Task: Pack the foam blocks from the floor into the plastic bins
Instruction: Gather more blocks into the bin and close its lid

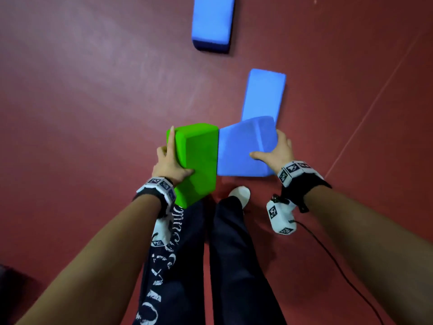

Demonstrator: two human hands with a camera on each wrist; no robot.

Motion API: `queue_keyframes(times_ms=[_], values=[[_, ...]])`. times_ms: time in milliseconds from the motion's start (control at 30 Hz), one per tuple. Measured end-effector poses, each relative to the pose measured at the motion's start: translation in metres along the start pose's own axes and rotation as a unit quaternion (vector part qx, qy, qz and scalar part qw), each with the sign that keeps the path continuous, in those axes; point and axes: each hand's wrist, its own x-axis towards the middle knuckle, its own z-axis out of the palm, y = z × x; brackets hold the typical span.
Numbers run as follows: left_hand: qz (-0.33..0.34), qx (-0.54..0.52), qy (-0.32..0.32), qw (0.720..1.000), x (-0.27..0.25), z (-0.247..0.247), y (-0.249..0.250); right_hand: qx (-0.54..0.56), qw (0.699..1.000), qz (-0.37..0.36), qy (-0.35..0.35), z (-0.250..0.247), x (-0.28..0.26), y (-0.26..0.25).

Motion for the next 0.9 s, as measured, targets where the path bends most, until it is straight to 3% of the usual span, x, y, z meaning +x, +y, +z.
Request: queue_keyframes(times_ms=[267,433,633,733,900], values=[[-0.043,-0.148,0.101,0.983,-0.031,-0.065,-0.080,-0.125,0.984,-0.121,-0.045,0.056,-0.039,-0.116],[-0.130,-0.230,0.173,0.949,-0.044,-0.105,-0.145,-0.194,0.961,-0.181,-0.075,0.117,-0.070,-0.196],[-0.203,-0.273,0.172,0.924,-0.047,-0.183,-0.239,-0.265,0.935,-0.213,-0.100,0.226,-0.126,-0.283],[-0.251,-0.288,0.170,0.908,-0.057,-0.225,-0.297,-0.336,0.903,-0.238,-0.120,0.293,-0.156,-0.331],[-0.328,-0.337,0.239,0.850,-0.093,-0.276,-0.399,-0.458,0.820,-0.319,-0.122,0.400,-0.211,-0.407]])
